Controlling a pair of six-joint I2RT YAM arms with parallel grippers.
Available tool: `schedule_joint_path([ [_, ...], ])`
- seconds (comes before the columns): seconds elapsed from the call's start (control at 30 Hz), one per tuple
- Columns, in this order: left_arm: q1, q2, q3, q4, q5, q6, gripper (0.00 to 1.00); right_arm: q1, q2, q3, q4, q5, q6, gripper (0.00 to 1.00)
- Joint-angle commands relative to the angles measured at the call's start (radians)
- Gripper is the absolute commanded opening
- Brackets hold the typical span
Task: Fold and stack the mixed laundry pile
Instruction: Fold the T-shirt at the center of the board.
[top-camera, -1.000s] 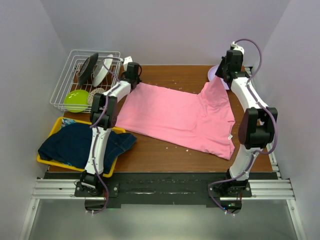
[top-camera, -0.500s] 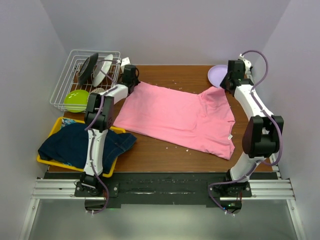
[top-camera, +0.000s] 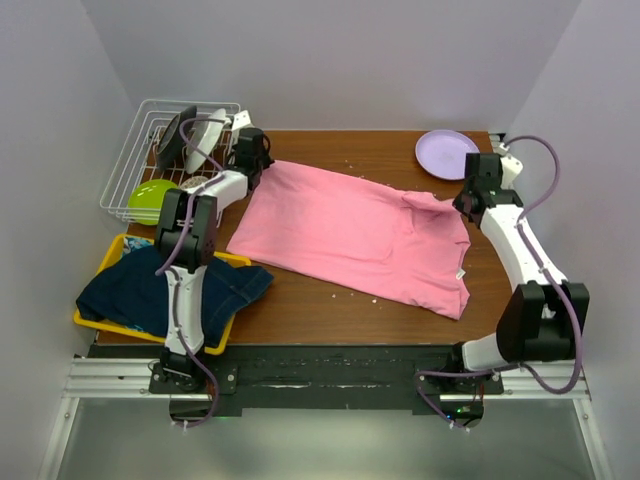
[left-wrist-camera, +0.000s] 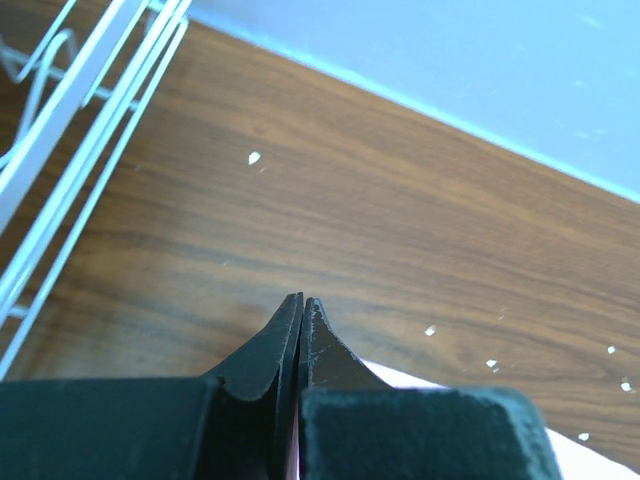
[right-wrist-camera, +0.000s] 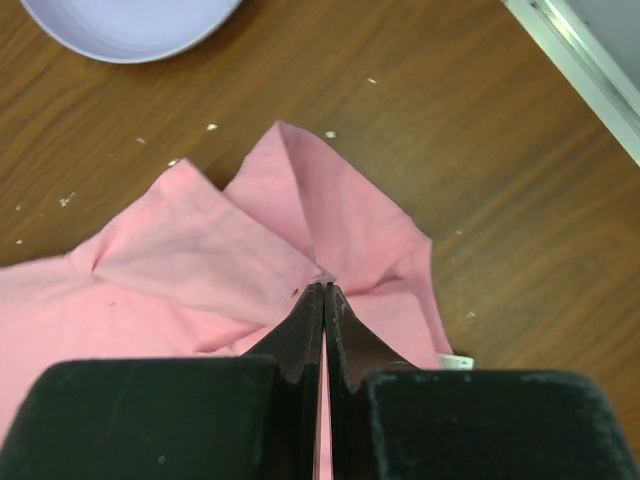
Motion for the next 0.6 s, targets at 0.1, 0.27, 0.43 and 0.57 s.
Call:
schedule_joint_path([
  [0.1, 0.022, -0.106, -0.052, 0.015, -0.057, -0.016, 0.0, -0.047, -0.146, -0.147, -0.043, 0.044, 0.073, 0.0],
  [0.27, 0.027, -0.151, -0.103, 0.008, -0.09, -0.027, 0.0, -0.069, -0.219, -0.227, -0.063, 0.006, 0.102, 0.0],
  [0.43, 0.034, -0.192, -0.149, -0.007, -0.121, -0.038, 0.0, -0.081, -0.264, -0.285, -0.092, -0.048, 0.144, 0.0],
  [0.57, 0.034, -0.215, -0.187, -0.005, -0.129, -0.038, 0.0, -0.086, -0.302, -0.313, -0.098, -0.069, 0.157, 0.0],
])
